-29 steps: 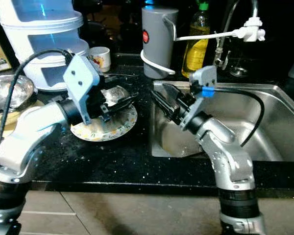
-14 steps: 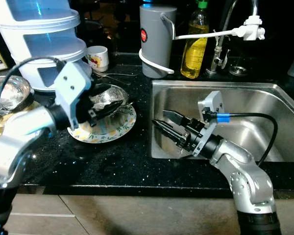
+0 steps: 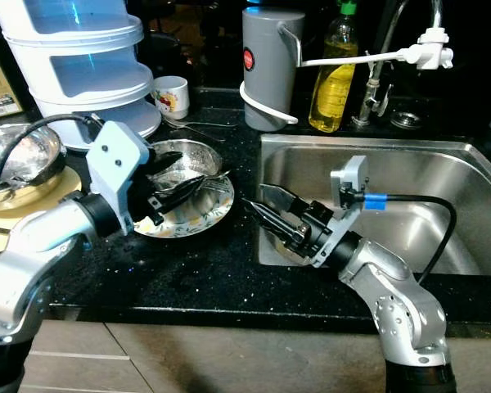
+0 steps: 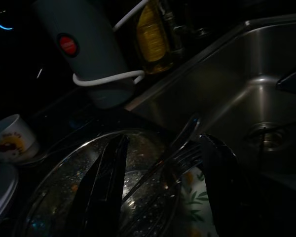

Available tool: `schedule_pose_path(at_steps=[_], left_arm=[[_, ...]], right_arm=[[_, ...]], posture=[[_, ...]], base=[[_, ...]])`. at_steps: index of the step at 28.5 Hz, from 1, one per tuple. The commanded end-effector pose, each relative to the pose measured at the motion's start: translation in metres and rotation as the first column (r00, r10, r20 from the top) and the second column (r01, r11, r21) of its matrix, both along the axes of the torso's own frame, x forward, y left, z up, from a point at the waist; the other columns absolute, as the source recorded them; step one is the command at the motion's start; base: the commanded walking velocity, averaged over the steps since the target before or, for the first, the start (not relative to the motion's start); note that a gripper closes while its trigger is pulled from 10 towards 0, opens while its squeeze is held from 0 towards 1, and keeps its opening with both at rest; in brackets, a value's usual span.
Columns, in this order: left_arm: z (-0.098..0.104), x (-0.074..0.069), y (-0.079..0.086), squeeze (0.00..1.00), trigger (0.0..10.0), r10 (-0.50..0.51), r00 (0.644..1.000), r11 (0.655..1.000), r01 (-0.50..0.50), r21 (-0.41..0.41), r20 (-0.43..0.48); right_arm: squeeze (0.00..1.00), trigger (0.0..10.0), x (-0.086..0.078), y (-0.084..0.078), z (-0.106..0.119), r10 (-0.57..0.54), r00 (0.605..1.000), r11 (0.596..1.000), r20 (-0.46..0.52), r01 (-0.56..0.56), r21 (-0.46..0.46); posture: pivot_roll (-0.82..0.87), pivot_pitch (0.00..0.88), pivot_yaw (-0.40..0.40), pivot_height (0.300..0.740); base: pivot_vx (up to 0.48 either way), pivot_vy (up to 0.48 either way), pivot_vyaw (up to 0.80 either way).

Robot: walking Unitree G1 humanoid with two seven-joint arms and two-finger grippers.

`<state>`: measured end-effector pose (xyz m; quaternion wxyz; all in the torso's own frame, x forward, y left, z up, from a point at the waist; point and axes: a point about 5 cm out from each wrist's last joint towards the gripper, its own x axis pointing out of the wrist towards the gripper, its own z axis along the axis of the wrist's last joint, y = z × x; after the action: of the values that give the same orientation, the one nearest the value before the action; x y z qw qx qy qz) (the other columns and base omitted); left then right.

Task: Kitchen organization

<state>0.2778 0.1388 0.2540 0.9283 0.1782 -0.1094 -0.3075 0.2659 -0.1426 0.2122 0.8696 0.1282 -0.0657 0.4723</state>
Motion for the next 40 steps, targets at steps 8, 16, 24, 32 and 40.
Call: schedule_pose_path(at_steps=[8,16,24,32,40], left_arm=[[-0.002,0.016,0.009,0.00,10.0,0.096,0.995,0.988,-0.098,0.120,0.022],[-0.009,0.020,-0.012,0.00,10.0,0.030,0.998,0.980,-0.039,0.195,0.050],[0.002,0.007,-0.043,0.00,10.0,-0.090,0.988,0.989,0.074,0.125,0.128],[-0.011,0.007,-0.046,0.00,10.0,-0.095,0.992,0.983,0.081,0.165,0.077],[-0.031,0.014,-0.035,0.00,10.0,-0.035,0.999,0.969,0.037,0.243,-0.013]], right_arm=[[0.00,10.0,0.001,0.008,0.004,0.020,1.000,1.000,0.010,-0.020,-0.013],[0.00,10.0,0.000,0.008,0.007,0.016,1.000,1.000,0.018,-0.016,-0.016],[0.00,10.0,0.001,0.010,0.007,0.022,1.000,1.000,0.014,-0.022,-0.008],[0.00,10.0,0.001,0.012,0.006,0.027,1.000,1.000,0.010,-0.027,-0.012],[0.00,10.0,0.001,0.013,0.005,0.026,1.000,1.000,0.008,-0.026,-0.017]], posture=[[-0.06,0.000,-0.053,0.740],[-0.08,0.000,-0.048,0.740],[-0.07,0.000,-0.050,0.740],[-0.07,0.000,-0.048,0.740],[-0.07,0.000,-0.046,0.740]], base=[[0.000,0.000,0.00],[0.000,0.000,0.00],[0.000,0.000,0.00],[0.000,0.000,0.00],[0.000,0.000,0.00]])
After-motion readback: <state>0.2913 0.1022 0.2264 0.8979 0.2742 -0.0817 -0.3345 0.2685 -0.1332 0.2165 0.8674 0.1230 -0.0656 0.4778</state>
